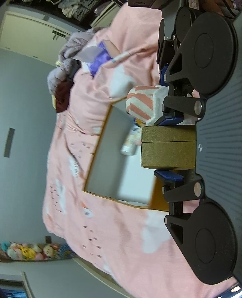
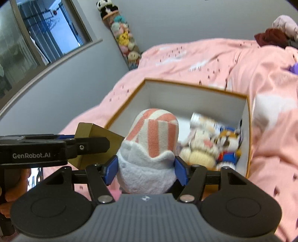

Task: Organize objects
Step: 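Grasp the gold box with the left tool while the right tool grasps the striped plush, then lower the gold box and striped plush into the shoebox and open both tools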

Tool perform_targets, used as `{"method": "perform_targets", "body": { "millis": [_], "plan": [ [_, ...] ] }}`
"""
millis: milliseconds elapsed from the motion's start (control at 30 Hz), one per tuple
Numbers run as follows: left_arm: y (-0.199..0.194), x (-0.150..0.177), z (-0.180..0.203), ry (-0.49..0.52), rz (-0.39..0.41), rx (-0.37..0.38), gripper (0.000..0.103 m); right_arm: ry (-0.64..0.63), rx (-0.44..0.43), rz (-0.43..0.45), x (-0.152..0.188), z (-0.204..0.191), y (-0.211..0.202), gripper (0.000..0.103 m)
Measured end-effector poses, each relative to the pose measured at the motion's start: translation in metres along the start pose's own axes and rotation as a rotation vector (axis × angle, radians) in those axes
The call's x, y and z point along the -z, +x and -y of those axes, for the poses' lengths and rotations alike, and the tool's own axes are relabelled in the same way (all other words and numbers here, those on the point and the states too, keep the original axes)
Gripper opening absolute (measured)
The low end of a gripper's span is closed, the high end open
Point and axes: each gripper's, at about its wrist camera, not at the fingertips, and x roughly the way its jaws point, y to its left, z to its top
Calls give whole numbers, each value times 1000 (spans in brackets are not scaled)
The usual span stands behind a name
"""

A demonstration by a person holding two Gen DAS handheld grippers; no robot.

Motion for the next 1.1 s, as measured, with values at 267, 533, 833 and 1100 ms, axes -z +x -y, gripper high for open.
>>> {"method": "perform_targets", "body": {
  "millis": [267, 533, 833, 1100],
  "plan": [
    [5, -50, -17, -10, 82, -7, 56, 61, -23, 78, -50, 19, 10, 65],
    [34, -71, -32, -4, 50, -22, 56, 123, -34, 32, -73, 27, 66, 65],
    [53, -70, -38, 47, -7, -54, 56, 111, -87, -178, -55, 19, 150, 64],
    [70, -70, -41, 58, -47, -68, 56, 259, -106, -275, -43, 40, 187, 63]
  ]
}}
